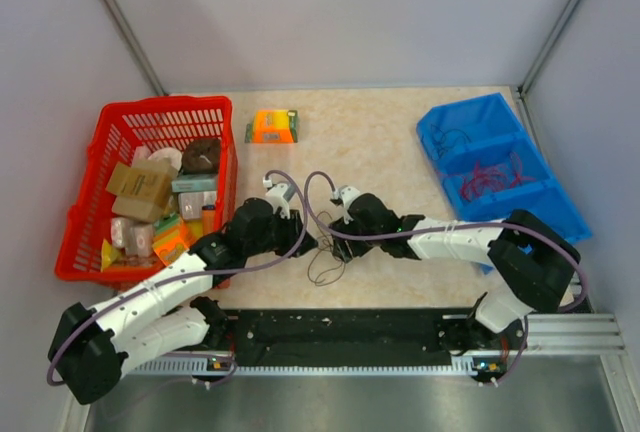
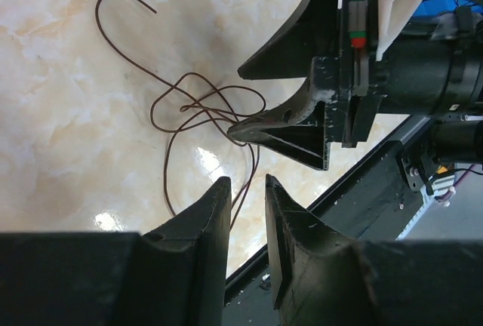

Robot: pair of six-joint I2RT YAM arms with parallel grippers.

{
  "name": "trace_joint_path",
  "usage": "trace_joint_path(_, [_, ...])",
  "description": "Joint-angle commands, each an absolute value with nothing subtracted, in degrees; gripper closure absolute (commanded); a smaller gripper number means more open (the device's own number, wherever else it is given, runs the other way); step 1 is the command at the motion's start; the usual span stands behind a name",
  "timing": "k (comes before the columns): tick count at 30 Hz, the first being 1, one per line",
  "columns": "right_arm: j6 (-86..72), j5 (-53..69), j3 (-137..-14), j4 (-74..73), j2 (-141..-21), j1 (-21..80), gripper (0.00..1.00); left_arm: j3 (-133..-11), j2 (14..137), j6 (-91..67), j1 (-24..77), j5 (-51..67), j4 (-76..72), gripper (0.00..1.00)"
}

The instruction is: Untangle the cables

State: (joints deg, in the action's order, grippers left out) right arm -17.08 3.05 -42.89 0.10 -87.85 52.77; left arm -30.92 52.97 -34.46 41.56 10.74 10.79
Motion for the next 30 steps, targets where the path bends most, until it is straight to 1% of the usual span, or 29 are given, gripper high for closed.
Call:
trace_joint_path(1, [-18.6, 1.4, -43.7, 4.2, -89.0, 54.9, 0.45, -30.7, 51.8, -34.6, 41.7, 9.6, 9.9, 0.71])
trace_joint_path(3, [-19.0, 0.2, -43.9, 4.0, -88.2, 55.2, 0.62, -30.7, 51.9, -34.5, 41.7, 9.7, 9.6, 0.71])
trace_joint_path(5, [-19.2, -2.8, -44.3, 2.8, -86.4, 55.2, 0.83, -30.9, 52.0, -34.5, 41.7, 9.7, 9.6, 0.71])
trace_joint_path(7, [-18.9, -4.1, -44.5, 1.8, -83.7, 55.2, 0.96, -31.0, 52.2, -34.4, 41.7, 9.8, 9.6, 0.71])
trace_joint_path(8, [-18.5, -4.4, -44.6, 1.2, -82.5, 55.2, 1.00, -31.0, 52.2, -34.2, 41.7, 9.8, 9.6, 0.71])
trace_joint_path(18, [-14.3, -11.3, -45.5, -5.4, -69.5, 54.5, 1.00, -30.5, 49.3, -34.5, 41.7, 7.6, 10.5, 0.73])
trace_joint_path(23, [-13.9, -11.7, -46.5, -7.7, -63.6, 50.6, 1.00, -30.1, 46.2, -33.5, 41.7, 5.0, 10.9, 0.73])
trace_joint_path(30, [-11.8, -10.9, -49.5, -10.8, -59.5, 44.9, 1.00, -30.7, 46.7, -33.0, 41.7, 4.7, 11.2, 0.72])
